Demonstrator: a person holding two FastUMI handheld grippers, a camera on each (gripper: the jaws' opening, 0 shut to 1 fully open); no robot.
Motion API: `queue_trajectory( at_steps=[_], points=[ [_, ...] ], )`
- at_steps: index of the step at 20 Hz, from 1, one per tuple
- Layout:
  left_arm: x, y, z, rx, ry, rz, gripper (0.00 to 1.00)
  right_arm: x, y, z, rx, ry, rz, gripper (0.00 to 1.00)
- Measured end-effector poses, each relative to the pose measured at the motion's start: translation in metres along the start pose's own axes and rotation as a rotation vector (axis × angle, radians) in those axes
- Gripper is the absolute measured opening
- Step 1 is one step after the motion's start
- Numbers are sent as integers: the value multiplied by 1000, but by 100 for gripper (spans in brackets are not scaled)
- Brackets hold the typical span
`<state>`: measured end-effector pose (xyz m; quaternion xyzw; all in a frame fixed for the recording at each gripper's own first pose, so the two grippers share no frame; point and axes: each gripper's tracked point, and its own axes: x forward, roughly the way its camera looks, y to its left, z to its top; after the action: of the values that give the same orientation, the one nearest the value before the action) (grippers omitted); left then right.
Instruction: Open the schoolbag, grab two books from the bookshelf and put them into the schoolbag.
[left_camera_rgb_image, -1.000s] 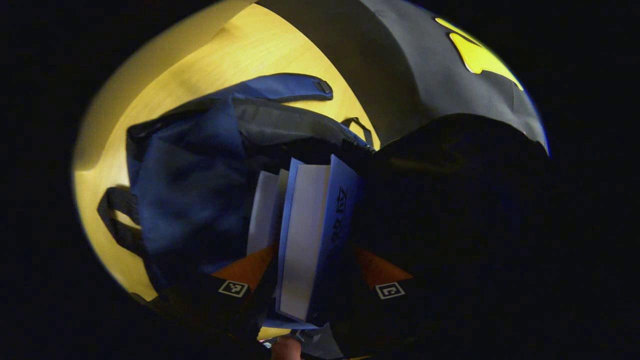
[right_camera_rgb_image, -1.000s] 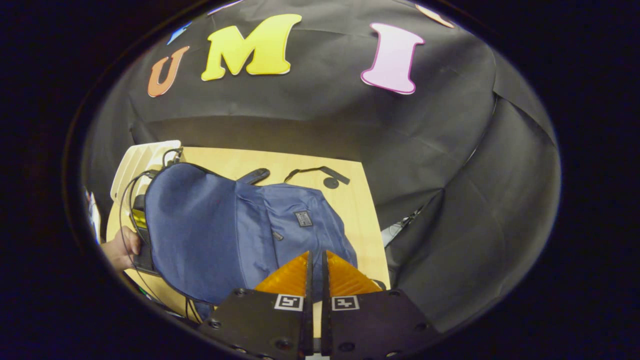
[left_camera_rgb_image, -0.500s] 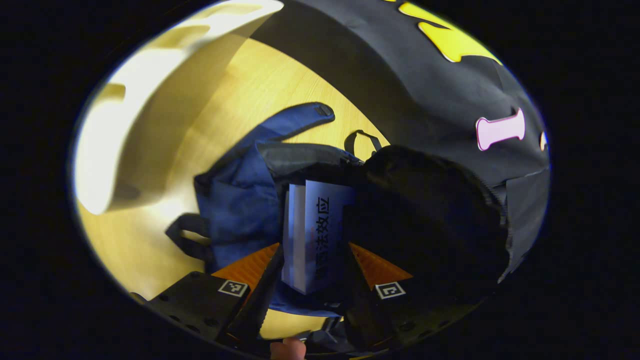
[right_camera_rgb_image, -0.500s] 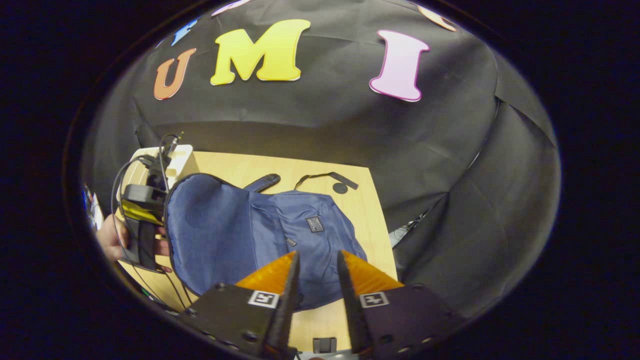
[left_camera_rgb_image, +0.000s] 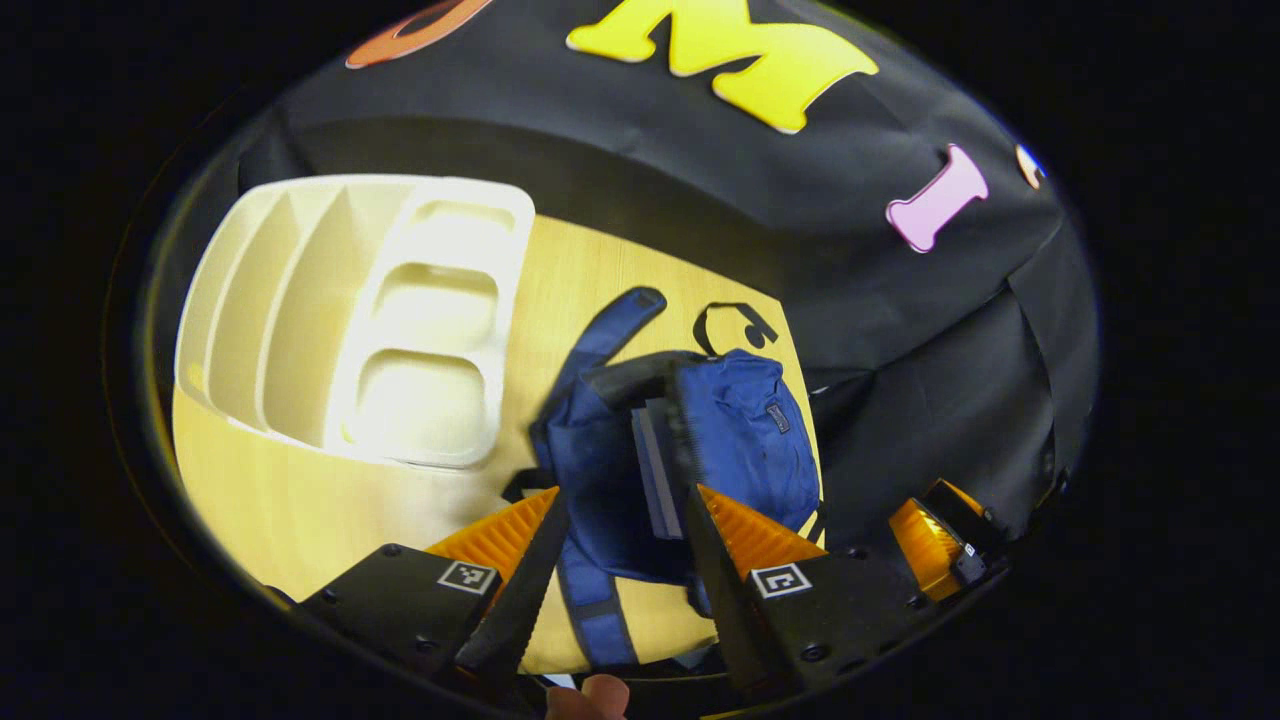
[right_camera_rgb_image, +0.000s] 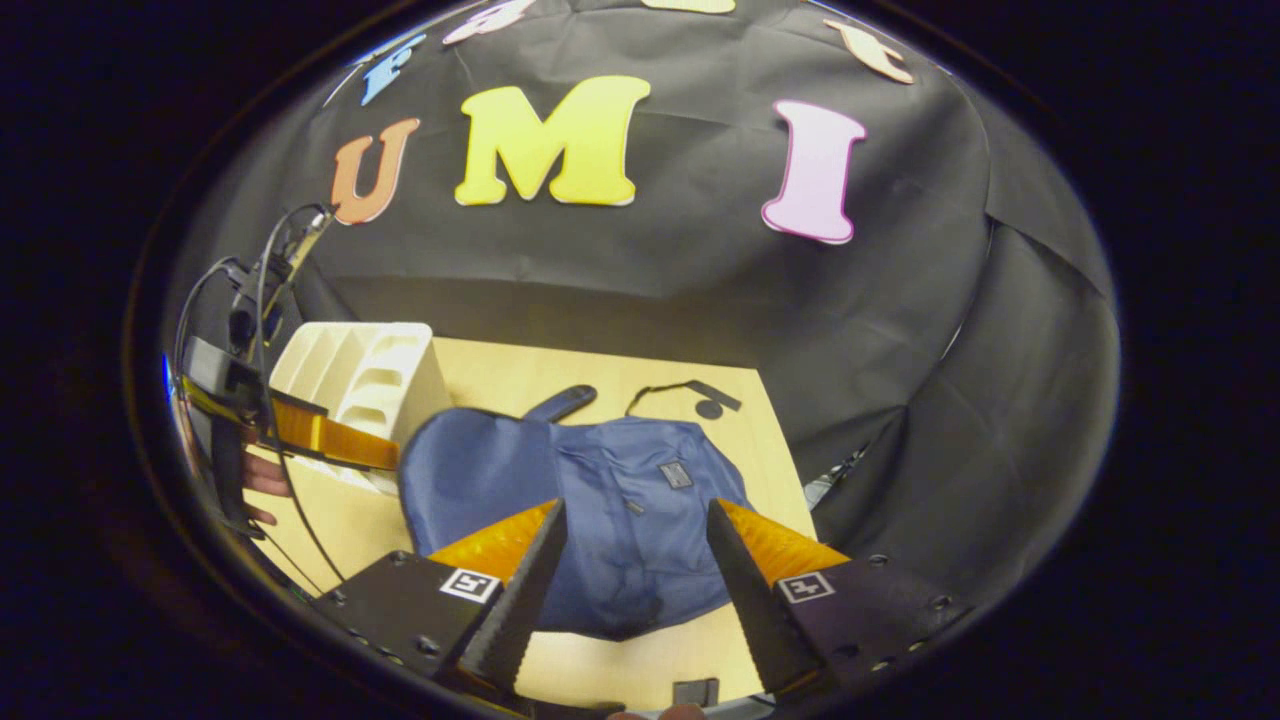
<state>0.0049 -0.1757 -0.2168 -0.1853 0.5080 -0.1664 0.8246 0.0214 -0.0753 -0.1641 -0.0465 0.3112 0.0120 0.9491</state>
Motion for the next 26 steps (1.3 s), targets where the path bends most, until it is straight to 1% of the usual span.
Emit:
queue_trajectory(
  at_steps=[2,3,6,7,8,9,12,13,15,16,17,19,21,22,23,24,25,26],
  points=[
    [-43,8,24,46,-109,29,77,-13,24,12,20,-60,30,89],
    [-66,12,37,65,-179,45,77,-22,36,22,28,-99,45,96],
    [-137,19,75,99,-394,78,77,-53,73,51,52,-233,90,96],
    [-156,21,86,109,-456,85,77,-65,83,61,58,-276,101,99],
    [-177,20,93,120,-519,92,77,-77,93,69,63,-319,113,96],
    [-196,19,99,134,-581,97,77,-89,102,77,68,-358,123,99],
    [-264,24,107,177,-771,111,77,-124,119,93,91,-469,139,94],
    [-284,24,107,190,-825,113,77,-132,122,97,100,-499,139,96],
    [-320,25,99,223,-922,116,77,-147,126,101,117,-545,138,96],
    [-333,26,96,239,-966,126,78,-155,127,103,128,-561,135,94],
    [-347,25,92,250,-1007,145,78,-161,126,103,135,-576,132,94],
    [-368,23,86,249,-1069,180,80,-171,125,104,145,-602,126,99],
    [-377,24,82,254,-1103,200,81,-179,126,106,148,-626,128,98],
    [-376,24,80,267,-1111,215,71,-182,127,105,148,-634,132,98],
    [-377,23,78,284,-1112,227,81,-185,129,104,145,-636,139,98],
    [-373,18,77,295,-1110,231,81,-187,131,104,140,-637,145,94],
    [-372,16,77,300,-1111,231,81,-190,131,105,138,-641,148,98],
    [-371,14,78,303,-1114,232,81,-191,131,108,139,-651,151,96]
  ],
)
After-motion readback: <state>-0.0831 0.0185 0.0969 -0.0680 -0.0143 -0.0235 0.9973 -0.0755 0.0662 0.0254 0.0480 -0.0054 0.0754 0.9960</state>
